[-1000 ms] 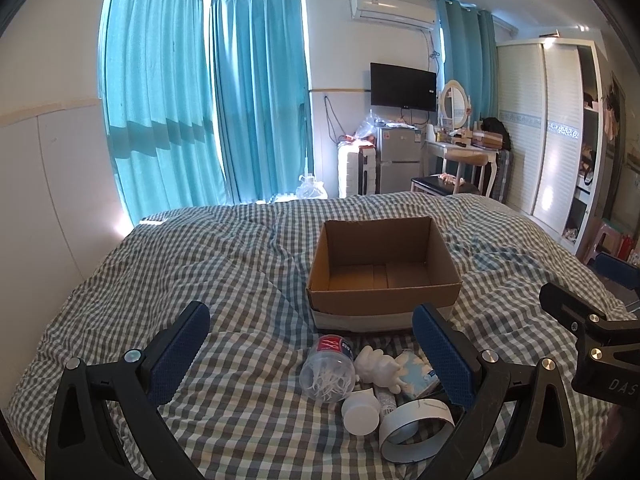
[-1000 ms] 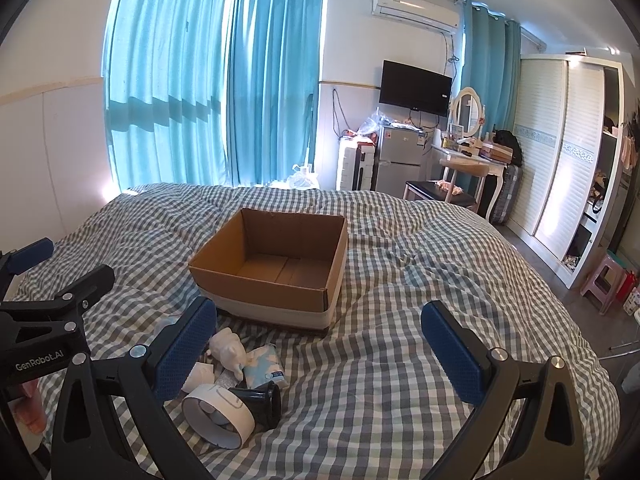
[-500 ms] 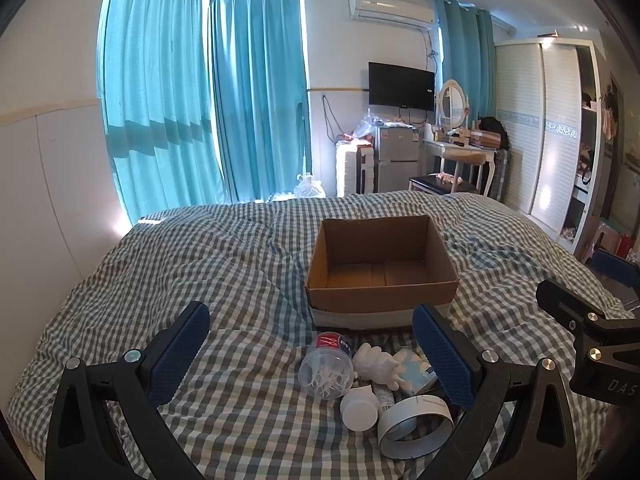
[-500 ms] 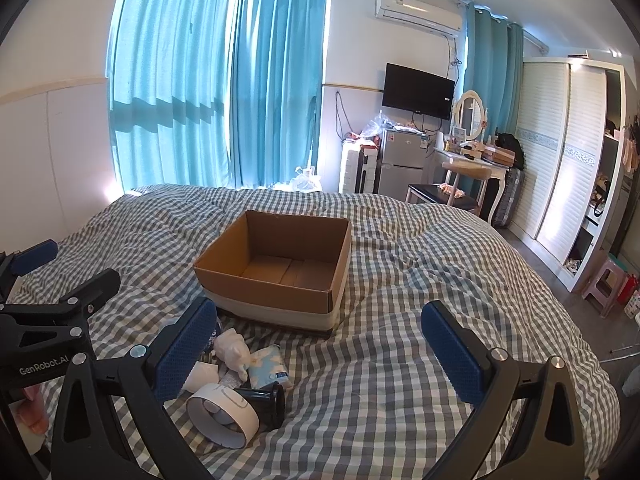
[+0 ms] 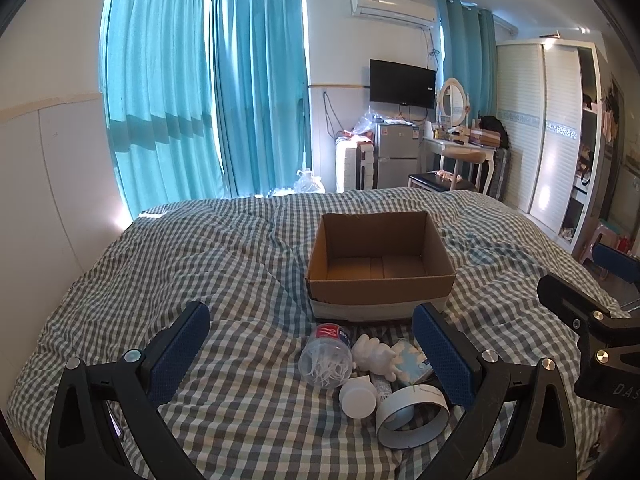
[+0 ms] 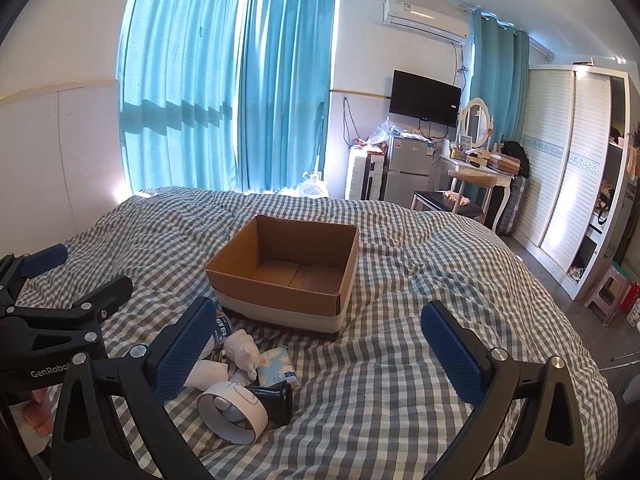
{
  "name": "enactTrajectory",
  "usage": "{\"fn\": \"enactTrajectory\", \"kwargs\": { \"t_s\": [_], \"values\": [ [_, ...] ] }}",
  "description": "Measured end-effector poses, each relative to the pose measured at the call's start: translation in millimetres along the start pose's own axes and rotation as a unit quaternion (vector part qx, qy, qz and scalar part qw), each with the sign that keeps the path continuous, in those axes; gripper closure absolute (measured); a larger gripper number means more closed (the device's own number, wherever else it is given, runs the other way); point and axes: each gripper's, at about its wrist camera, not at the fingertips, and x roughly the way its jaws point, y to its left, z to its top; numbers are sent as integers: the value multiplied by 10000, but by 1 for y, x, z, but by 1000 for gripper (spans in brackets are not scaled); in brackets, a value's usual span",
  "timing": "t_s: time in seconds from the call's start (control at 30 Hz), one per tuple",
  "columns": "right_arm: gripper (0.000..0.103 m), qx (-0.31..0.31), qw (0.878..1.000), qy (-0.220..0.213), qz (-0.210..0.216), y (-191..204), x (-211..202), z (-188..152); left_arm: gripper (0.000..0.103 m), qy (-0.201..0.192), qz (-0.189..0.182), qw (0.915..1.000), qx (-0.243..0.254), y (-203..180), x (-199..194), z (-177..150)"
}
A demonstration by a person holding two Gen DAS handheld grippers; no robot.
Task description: Organize objects
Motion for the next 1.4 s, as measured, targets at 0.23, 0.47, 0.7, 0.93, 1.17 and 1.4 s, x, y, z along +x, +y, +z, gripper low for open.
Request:
{"fn": "enactTrajectory", "kwargs": {
  "t_s": [0.23, 0.47, 0.7, 0.93, 1.17, 1.4],
  "values": [
    [1, -66, 9999, 96, 28, 8, 2, -7, 0, 101, 11, 9999, 37, 1, 1, -9],
    [3, -122, 9988, 474, 80, 12, 23, -29, 0, 424, 16, 9991, 43, 1, 22, -26],
    [12, -136, 9950, 976, 166, 14, 51, -56, 0, 857, 20, 9963, 33, 3, 49, -47],
    [29, -284, 9884, 1445, 366, 22, 76, -82, 0, 1283, 45, 9917, 27, 4, 70, -65],
    [41, -515, 9808, 1789, 586, 43, 94, -100, 0, 1526, 52, 9883, 1, 5, 85, -77],
    [80, -488, 9745, 2065, 726, 47, 109, -111, 0, 1582, -4, 9874, 38, 4, 90, -80]
  ]
}}
